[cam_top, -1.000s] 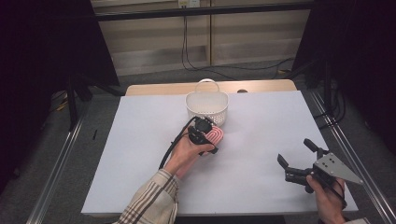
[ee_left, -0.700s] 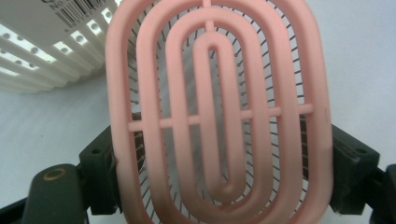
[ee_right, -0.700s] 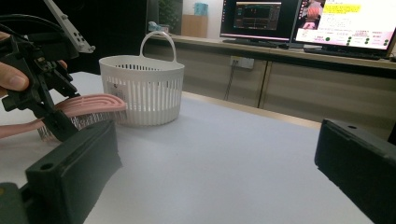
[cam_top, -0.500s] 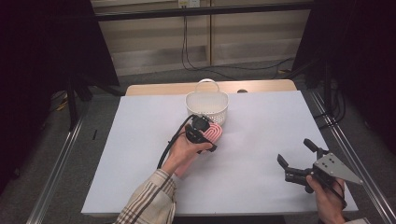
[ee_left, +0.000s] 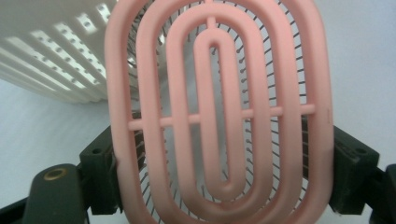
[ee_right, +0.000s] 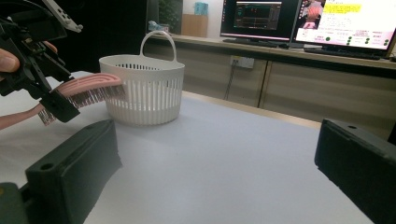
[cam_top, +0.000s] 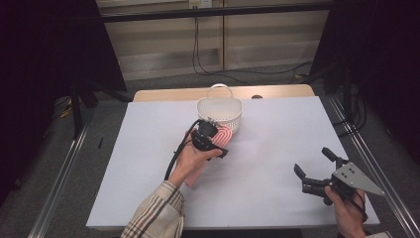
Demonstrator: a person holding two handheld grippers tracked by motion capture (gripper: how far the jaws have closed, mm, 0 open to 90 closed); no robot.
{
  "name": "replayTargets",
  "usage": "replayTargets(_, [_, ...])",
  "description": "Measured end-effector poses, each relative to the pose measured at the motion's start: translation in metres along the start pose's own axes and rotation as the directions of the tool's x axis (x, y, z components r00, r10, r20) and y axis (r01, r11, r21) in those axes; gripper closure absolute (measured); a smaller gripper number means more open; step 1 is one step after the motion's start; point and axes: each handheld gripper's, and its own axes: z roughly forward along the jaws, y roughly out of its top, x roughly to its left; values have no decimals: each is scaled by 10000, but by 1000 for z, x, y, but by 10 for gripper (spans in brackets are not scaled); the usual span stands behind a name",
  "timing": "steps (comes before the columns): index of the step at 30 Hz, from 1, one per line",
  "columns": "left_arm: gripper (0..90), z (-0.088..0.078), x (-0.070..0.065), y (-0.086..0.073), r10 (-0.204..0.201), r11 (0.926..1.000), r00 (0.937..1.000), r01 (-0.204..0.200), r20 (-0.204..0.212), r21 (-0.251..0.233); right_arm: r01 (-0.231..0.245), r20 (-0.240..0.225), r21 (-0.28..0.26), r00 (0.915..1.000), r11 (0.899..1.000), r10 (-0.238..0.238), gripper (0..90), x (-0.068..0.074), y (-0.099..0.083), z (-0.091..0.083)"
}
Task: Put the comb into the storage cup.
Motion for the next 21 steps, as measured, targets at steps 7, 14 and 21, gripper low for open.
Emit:
replayTargets(7, [186,-7,0,0,0,9994,9999,-6,-172,-333,4,1,1,10000,10000,-4,0,0,0,0])
replayTargets(14, [187,-13,-1,0,-85,9974,9996,65,-280,-719,-4,8,-2,10000,10000,4,0,0,0,0])
replayTargets(21, [189,-20,-2,-4,-61,9914,9983,-16,-583,-1311,4,9,0,10000,10000,-4,0,0,0,0])
